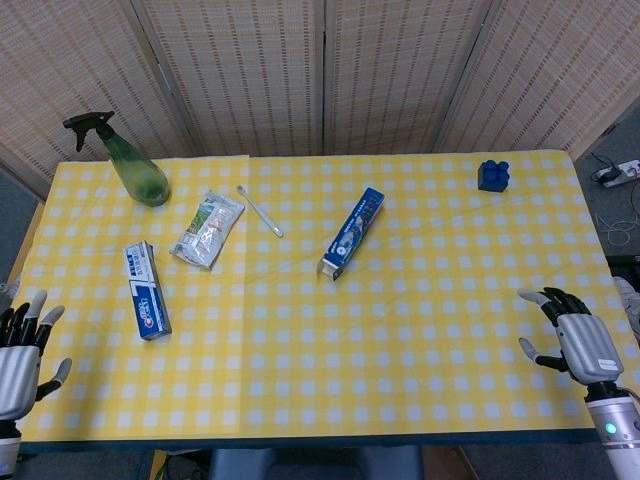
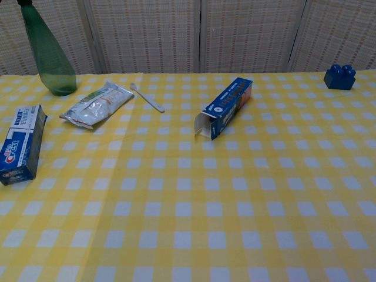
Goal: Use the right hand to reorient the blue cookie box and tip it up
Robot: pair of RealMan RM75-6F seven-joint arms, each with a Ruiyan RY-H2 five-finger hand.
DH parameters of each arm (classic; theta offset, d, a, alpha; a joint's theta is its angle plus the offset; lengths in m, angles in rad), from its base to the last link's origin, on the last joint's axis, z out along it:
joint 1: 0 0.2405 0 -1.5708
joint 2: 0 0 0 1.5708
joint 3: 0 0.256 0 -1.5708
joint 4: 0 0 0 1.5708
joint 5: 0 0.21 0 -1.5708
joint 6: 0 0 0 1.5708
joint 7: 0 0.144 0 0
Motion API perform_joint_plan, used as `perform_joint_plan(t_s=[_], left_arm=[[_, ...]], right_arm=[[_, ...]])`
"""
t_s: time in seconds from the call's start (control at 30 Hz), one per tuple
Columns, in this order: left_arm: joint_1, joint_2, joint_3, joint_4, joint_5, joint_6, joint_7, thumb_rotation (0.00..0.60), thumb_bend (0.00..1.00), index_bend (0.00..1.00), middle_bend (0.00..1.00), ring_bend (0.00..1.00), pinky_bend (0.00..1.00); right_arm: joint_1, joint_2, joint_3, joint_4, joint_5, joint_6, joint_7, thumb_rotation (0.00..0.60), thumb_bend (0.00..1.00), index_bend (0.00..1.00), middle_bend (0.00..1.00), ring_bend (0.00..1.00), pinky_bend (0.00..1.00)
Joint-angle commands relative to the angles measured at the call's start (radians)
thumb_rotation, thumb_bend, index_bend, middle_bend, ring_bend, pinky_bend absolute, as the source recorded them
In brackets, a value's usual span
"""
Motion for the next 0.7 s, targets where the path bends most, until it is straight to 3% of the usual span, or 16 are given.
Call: perform_joint_plan(t_s=[0.03, 0.4, 0.7], left_arm=[[-0.001, 0.001, 0.001, -0.004, -0.004, -0.004, 0.004, 0.6, 0.32, 0.18, 0.0, 0.0, 0.0], [0.001, 0.004, 0.0, -0.005, -0.004, 0.002, 0.001, 0.6, 0.32, 0.18, 0.0, 0.0, 0.0], [0.013, -0.004, 0.005, 0.004, -0.002, 0.018, -0.009, 0.6, 0.32, 0.18, 0.0, 0.0, 0.0]], right_arm=[[0.001, 0.0, -0.001, 0.0, -0.001, -0.002, -0.001, 0.6, 0.27, 0.21, 0.26, 0.14, 0.16], [0.071, 0.037, 0.019, -0.007, -0.024, -0.074, -0.04, 0.6, 0.27, 0.21, 0.26, 0.14, 0.16], [0.289, 0.069, 0.103, -0.013, -0.007, -0.314, -0.106, 0.6, 0.27, 0.21, 0.25, 0.14, 0.16]])
